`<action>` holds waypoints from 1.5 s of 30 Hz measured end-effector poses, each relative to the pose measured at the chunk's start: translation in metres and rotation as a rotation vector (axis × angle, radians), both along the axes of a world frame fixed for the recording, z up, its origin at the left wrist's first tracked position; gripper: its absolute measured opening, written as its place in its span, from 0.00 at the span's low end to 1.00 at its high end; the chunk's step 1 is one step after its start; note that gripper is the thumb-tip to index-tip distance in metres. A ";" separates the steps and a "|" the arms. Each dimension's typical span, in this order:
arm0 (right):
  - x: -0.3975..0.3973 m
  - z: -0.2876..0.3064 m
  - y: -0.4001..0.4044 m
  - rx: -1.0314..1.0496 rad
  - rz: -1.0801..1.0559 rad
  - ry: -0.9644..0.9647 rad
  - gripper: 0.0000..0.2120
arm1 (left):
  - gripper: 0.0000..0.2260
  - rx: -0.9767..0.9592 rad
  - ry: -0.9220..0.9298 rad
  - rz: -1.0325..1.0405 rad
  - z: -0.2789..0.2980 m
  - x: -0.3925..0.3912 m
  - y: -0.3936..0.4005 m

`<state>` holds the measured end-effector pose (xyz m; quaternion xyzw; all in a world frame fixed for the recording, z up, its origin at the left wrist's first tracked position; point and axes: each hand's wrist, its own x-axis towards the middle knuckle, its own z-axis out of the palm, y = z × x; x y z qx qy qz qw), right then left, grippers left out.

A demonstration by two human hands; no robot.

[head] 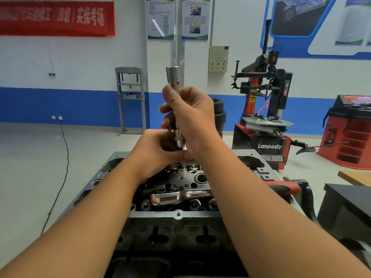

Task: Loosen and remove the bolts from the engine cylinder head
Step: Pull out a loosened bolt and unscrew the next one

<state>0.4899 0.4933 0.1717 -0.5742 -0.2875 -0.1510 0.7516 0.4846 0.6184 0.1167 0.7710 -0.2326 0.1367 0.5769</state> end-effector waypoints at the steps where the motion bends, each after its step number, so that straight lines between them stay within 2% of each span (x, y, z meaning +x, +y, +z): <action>1: 0.001 0.000 0.000 0.003 -0.021 0.006 0.12 | 0.17 -0.036 0.024 -0.048 0.000 0.001 0.000; 4: 0.004 0.001 0.001 -0.013 -0.043 0.026 0.16 | 0.12 -0.107 0.090 -0.186 -0.001 0.003 0.002; 6: 0.004 0.002 0.002 -0.030 -0.014 0.031 0.18 | 0.10 -0.054 0.067 -0.155 -0.002 0.006 0.003; 12: 0.002 0.000 0.000 0.017 -0.054 0.035 0.12 | 0.13 -0.033 -0.008 0.001 -0.002 0.005 0.001; 17: 0.001 0.002 0.002 -0.013 -0.051 0.040 0.15 | 0.10 -0.049 0.083 -0.113 -0.002 0.006 0.003; 20: -0.002 0.002 0.004 -0.042 0.022 0.042 0.17 | 0.08 0.017 0.034 -0.061 -0.002 0.006 0.003; 26: -0.004 0.001 0.001 -0.018 -0.004 0.017 0.11 | 0.15 -0.026 0.008 -0.012 -0.002 0.003 0.002; 30: -0.005 0.002 0.001 -0.032 -0.013 0.026 0.13 | 0.12 0.012 0.075 -0.083 -0.003 0.006 0.004; 34: -0.006 0.003 0.003 -0.079 0.006 0.018 0.16 | 0.10 0.053 -0.003 -0.044 -0.003 0.008 0.004; 40: -0.004 0.001 0.000 0.039 0.013 0.038 0.13 | 0.12 0.006 -0.022 -0.034 -0.003 0.008 0.002; 45: 0.000 0.002 0.001 0.030 -0.026 0.055 0.18 | 0.08 0.044 0.054 -0.087 -0.001 0.005 0.000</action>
